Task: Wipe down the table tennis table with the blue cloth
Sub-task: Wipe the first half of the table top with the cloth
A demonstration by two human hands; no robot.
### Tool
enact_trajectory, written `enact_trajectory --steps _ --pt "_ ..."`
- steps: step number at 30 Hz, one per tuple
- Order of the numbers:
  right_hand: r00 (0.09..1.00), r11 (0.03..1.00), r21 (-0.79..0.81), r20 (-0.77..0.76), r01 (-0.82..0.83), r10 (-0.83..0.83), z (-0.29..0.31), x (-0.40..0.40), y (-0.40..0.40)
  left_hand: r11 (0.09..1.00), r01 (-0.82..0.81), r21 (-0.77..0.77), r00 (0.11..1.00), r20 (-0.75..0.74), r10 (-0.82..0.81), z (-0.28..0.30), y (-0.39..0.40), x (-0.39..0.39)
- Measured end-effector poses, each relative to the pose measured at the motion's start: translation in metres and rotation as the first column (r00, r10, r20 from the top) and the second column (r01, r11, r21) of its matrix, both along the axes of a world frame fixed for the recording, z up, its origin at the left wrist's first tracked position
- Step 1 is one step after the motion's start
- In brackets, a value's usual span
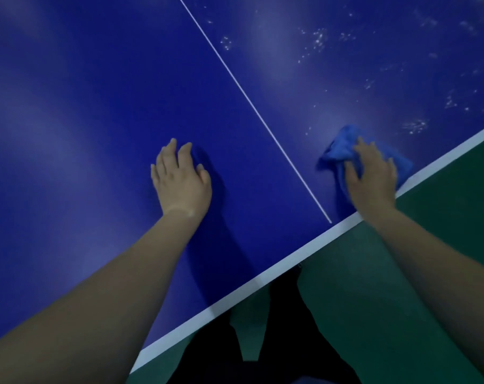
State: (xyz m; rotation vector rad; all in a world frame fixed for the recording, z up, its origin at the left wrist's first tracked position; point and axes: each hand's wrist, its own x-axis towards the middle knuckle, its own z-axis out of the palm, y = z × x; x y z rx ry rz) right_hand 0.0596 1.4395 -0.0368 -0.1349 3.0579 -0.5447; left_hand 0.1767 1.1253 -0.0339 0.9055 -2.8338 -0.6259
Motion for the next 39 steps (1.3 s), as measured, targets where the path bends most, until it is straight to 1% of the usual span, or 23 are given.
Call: enact_trajectory --steps 2,3,5,7,9,11,14,16,18,20,22,23,24,26,28,29,30,31,32,34,36,38,39 --pt "0.998 0.998 0.003 0.014 0.067 -0.067 0.002 -0.018 0.013 0.999 -0.032 0.008 0.999 -0.005 0.032 -0.002 0.017 -0.029" --pt "0.999 0.999 -0.006 0.008 0.036 -0.036 0.001 -0.009 0.003 0.998 -0.063 0.014 0.998 -0.008 0.063 -0.002 0.018 -0.037" --pt "0.987 0.987 0.004 -0.004 -0.158 0.158 -0.002 0.019 -0.017 0.988 -0.151 0.018 0.988 0.011 0.151 -0.004 0.024 -0.055" --pt "0.909 0.910 -0.001 -0.020 -0.415 0.415 -0.004 0.044 -0.029 0.977 -0.213 -0.014 0.976 0.041 0.214 -0.008 0.028 -0.063" --pt "0.832 0.832 -0.033 -0.042 -0.554 0.552 -0.004 0.027 -0.030 0.971 -0.233 -0.057 0.970 0.055 0.236 -0.012 0.030 -0.065" --pt "0.825 0.825 -0.020 -0.029 -0.564 0.564 -0.005 -0.021 -0.028 0.965 -0.247 -0.088 0.966 0.057 0.253 -0.013 0.031 -0.066" --pt "0.919 0.919 -0.003 -0.002 -0.393 0.393 -0.004 -0.092 -0.022 0.959 -0.262 -0.107 0.961 0.061 0.269 -0.011 0.033 -0.067" --pt "0.962 0.961 -0.043 -0.003 -0.275 0.275 -0.002 -0.106 -0.019 0.958 -0.267 -0.108 0.959 0.063 0.275 -0.009 0.034 -0.068" --pt "0.951 0.950 -0.044 -0.017 -0.308 0.308 -0.001 -0.089 -0.026 0.955 -0.274 -0.113 0.957 0.070 0.283 -0.008 0.035 -0.069" --pt "0.852 0.851 -0.044 -0.044 -0.523 0.521 -0.003 -0.060 -0.041 0.952 -0.285 -0.112 0.953 0.075 0.294 -0.007 0.035 -0.069" --pt "0.689 0.688 -0.039 -0.051 -0.725 0.723 -0.005 -0.051 -0.058 0.950 -0.293 -0.111 0.951 0.073 0.301 -0.007 0.035 -0.070" --pt "0.638 0.637 -0.029 -0.052 -0.770 0.768 -0.004 -0.064 -0.067 0.949 -0.296 -0.110 0.950 0.071 0.305 -0.007 0.035 -0.071" --pt "0.632 0.632 -0.013 -0.043 -0.775 0.774 -0.005 -0.085 -0.075 0.948 -0.299 -0.111 0.949 0.069 0.307 -0.008 0.035 -0.071" --pt "0.730 0.730 0.036 -0.017 -0.683 0.684 -0.005 -0.132 -0.084 0.946 -0.303 -0.116 0.947 0.071 0.312 -0.010 0.035 -0.071" --pt "0.880 0.880 -0.017 0.002 -0.475 0.475 -0.004 -0.168 -0.080 0.945 -0.305 -0.115 0.947 0.073 0.314 -0.011 0.033 -0.071" --pt "0.925 0.924 -0.059 0.004 -0.378 0.379 -0.004 -0.170 -0.078 0.945 -0.307 -0.112 0.946 0.074 0.316 -0.011 0.033 -0.071" --pt "0.947 0.944 -0.081 -0.005 -0.321 0.321 -0.004 -0.162 -0.079 0.945 -0.310 -0.109 0.945 0.076 0.319 -0.012 0.032 -0.071" --pt "0.944 0.940 -0.083 -0.026 -0.330 0.329 -0.004 -0.148 -0.083 0.944 -0.312 -0.107 0.944 0.077 0.320 -0.012 0.032 -0.072" --pt "0.916 0.913 -0.083 -0.038 -0.400 0.398 -0.004 -0.129 -0.089 0.944 -0.312 -0.104 0.944 0.078 0.320 -0.012 0.032 -0.072" --pt "0.786 0.782 -0.081 -0.047 -0.618 0.617 -0.006 -0.105 -0.106 0.946 -0.310 -0.098 0.945 0.077 0.317 -0.012 0.032 -0.071" --pt "0.667 0.663 -0.089 -0.036 -0.744 0.744 -0.006 -0.120 -0.132 0.947 -0.307 -0.097 0.947 0.072 0.314 -0.013 0.031 -0.070" --pt "0.667 0.666 -0.037 -0.013 -0.745 0.745 -0.005 -0.160 -0.157 0.947 -0.306 -0.098 0.947 0.074 0.314 -0.013 0.031 -0.069" --pt "0.716 0.716 -0.007 -0.005 -0.698 0.698 -0.005 -0.183 -0.162 0.947 -0.306 -0.096 0.946 0.079 0.314 -0.012 0.031 -0.069"
